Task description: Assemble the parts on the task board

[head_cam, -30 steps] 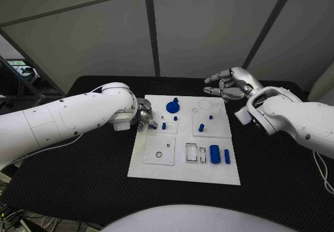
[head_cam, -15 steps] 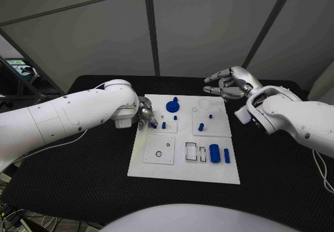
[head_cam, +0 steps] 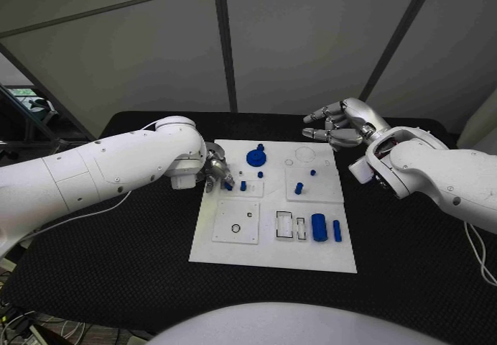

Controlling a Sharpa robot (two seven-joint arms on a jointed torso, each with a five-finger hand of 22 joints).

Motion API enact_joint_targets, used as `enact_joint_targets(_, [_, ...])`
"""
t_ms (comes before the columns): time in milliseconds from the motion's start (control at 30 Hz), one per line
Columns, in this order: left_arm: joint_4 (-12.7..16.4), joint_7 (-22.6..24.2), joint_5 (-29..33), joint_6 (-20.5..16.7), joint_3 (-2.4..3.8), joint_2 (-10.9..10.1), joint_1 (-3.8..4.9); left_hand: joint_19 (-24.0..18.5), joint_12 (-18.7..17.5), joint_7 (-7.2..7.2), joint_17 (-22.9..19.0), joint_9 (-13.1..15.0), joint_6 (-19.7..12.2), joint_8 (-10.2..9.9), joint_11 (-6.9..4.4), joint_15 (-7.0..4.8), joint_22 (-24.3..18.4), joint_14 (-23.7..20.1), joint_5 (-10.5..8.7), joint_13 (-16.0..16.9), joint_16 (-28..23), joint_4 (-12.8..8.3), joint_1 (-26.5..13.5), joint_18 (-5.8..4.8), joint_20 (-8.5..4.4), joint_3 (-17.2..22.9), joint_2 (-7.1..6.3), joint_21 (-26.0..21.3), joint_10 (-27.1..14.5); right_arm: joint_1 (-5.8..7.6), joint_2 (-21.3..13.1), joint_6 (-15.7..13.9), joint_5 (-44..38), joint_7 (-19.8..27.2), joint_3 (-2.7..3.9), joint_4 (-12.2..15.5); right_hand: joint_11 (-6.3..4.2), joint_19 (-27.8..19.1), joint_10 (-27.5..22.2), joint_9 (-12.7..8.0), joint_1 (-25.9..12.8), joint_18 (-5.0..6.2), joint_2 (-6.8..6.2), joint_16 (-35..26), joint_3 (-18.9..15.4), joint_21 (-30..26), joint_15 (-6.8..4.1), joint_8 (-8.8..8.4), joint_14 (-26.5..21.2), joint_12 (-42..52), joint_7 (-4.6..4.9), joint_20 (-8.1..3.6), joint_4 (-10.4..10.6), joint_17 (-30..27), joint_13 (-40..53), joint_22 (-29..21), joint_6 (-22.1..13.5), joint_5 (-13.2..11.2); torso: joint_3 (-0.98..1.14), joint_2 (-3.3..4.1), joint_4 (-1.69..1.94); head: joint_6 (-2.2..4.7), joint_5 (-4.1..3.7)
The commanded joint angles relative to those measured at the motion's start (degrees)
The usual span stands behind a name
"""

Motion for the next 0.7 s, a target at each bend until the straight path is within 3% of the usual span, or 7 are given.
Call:
enact_joint_targets(33, [-0.3,-2.2,-1.0,2.0,-0.39,0.0,-0.46,2.2,0.4,-0.12,0.1,0.2,0.4,0.2,-0.08,-0.35,7.5,0.0,0.14,0.0,-0.1,0.1,-0.6,-1.45,-0.39,-0.7,-0.08,0.6,0.4,0.09,-0.1,0.5,-0.2,0.0,0.04,0.1,-0.02,0.1,0.2,-0.1,-0.2,0.90,0.35,-0.1,0.0,-0.3,-0.46,0.26,1.6,0.2,-0.15,-0.05,0.3,-0.1,0.0,0.0,0.0,0.3,0.00,0.00,0.06,-0.03,0.19])
enact_joint_targets(700, [-0.4,-2.2,-2.5,0.5,-0.39,0.2,-0.47,3.1,1.1,-0.39,0.2,0.4,2.2,-0.2,-0.26,-0.51,9.5,0.1,0.01,0.3,-0.1,3.6,-5.8,-1.93,-0.55,-12.1,0.00,2.3,1.1,0.09,-0.1,0.0,-0.3,0.2,0.04,0.1,-0.01,-0.1,-0.1,-0.1,-0.3,0.95,0.31,-0.4,-0.1,-0.4,-0.46,0.25,1.5,-0.2,-0.15,-0.05,0.3,-0.4,-0.5,-0.3,0.0,0.1,-0.01,-0.01,0.05,0.05,0.01])
